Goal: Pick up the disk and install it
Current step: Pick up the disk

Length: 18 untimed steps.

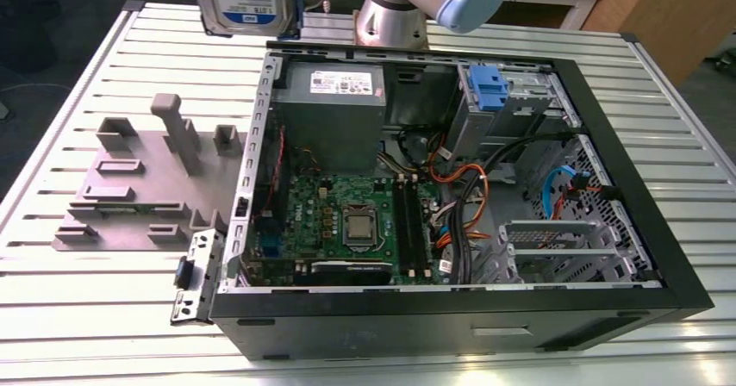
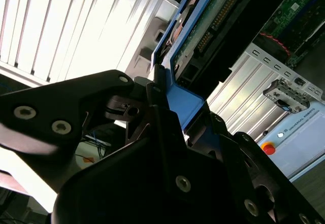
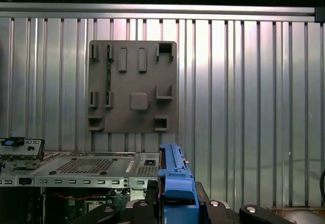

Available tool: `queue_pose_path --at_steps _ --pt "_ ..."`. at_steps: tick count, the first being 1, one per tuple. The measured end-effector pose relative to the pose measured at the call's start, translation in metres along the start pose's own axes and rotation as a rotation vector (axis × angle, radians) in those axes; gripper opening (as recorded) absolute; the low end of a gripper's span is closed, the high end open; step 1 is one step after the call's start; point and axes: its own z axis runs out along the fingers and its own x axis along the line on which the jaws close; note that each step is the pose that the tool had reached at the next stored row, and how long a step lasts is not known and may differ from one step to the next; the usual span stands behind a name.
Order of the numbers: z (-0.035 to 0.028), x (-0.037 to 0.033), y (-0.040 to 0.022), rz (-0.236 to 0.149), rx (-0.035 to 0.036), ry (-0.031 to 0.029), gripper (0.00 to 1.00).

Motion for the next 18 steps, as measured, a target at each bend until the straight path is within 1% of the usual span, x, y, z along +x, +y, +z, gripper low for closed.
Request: queue_pose_path --at_steps 5,6,18 --pt "0.0 0.0 -0.002 0.0 0.0 0.0 0.36" --pt "0.0 0.0 -0.0055 0.0 0.0 0.0 0.36" --pt "0.0 -0.0001 -0.0103 0.0 0.0001 0.0 0.36"
